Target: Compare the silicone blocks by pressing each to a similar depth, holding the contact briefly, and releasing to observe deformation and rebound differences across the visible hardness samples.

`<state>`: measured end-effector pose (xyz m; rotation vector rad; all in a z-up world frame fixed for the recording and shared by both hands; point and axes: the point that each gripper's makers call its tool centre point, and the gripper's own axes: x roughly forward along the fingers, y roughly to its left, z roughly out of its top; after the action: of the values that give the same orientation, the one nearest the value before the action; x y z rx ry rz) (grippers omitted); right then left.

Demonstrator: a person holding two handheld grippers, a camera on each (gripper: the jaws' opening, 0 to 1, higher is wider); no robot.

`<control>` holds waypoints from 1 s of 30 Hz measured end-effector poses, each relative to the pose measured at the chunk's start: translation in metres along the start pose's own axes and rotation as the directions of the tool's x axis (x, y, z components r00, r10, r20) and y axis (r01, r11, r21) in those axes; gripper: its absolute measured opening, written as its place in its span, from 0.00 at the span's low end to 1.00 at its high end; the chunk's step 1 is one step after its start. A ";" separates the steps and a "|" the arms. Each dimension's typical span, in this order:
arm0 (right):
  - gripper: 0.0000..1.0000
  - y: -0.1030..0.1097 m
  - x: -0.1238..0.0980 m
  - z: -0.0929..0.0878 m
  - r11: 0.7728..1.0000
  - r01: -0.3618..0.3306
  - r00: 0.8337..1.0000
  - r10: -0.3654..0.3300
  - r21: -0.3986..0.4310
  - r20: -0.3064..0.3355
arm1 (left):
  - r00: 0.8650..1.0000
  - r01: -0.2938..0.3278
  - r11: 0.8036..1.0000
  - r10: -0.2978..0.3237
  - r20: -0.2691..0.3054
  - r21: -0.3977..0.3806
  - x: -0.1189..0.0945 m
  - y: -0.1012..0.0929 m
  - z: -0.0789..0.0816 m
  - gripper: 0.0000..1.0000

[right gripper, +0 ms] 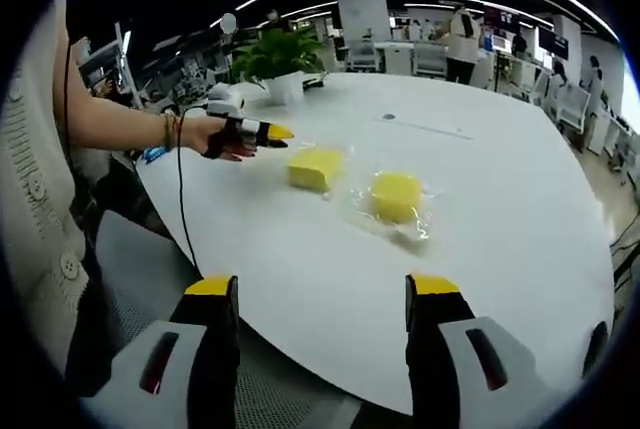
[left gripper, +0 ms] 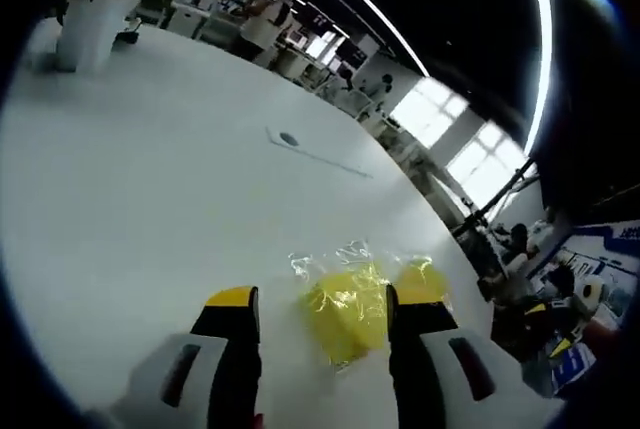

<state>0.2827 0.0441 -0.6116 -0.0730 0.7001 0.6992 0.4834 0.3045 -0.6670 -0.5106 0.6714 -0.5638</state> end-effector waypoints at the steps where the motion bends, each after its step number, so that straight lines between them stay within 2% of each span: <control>1: 0.63 0.001 0.000 0.001 1.000 -0.004 1.000 0.004 -0.001 0.005 | 1.000 0.002 1.000 -0.002 0.004 0.002 -0.004 -0.003 -0.002 0.50; 10: 0.63 0.007 -0.005 0.006 0.999 -0.026 0.999 0.028 -0.040 0.037 | 0.998 -0.030 0.998 0.028 0.053 0.054 -0.049 -0.025 -0.014 0.54; 13: 0.63 0.011 -0.008 0.012 0.998 -0.044 0.995 0.048 -0.048 0.082 | 0.996 -0.047 0.997 0.042 0.080 0.066 -0.065 -0.032 -0.017 0.54; 16: 0.63 0.012 -0.010 0.016 0.997 -0.048 0.992 0.054 -0.056 0.111 | 0.995 -0.051 0.996 0.045 0.084 0.072 -0.076 -0.039 -0.023 0.53; 19: 0.63 0.013 -0.010 0.017 0.997 -0.053 0.991 0.059 -0.055 0.120 | 0.994 -0.065 0.990 0.053 0.098 0.121 -0.092 -0.050 -0.029 0.53; 21: 0.63 0.014 -0.010 0.019 0.997 -0.054 0.989 0.061 -0.062 0.132 | 0.991 -0.083 0.982 0.063 0.120 0.169 -0.101 -0.057 -0.030 0.55; 24: 0.63 0.014 -0.010 0.018 0.997 -0.056 0.989 0.063 -0.057 0.136 | 0.990 -0.088 0.976 0.063 0.129 0.199 -0.112 -0.068 -0.036 0.55; 30: 0.62 0.015 -0.010 0.017 0.997 -0.050 0.987 0.059 -0.062 0.151 | 0.987 -0.121 0.940 0.080 0.138 0.319 -0.135 -0.089 -0.049 0.55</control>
<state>0.2778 0.0546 -0.5895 -0.0530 0.5368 0.7695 0.3339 0.3114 -0.5889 -0.1956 0.4707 -0.5296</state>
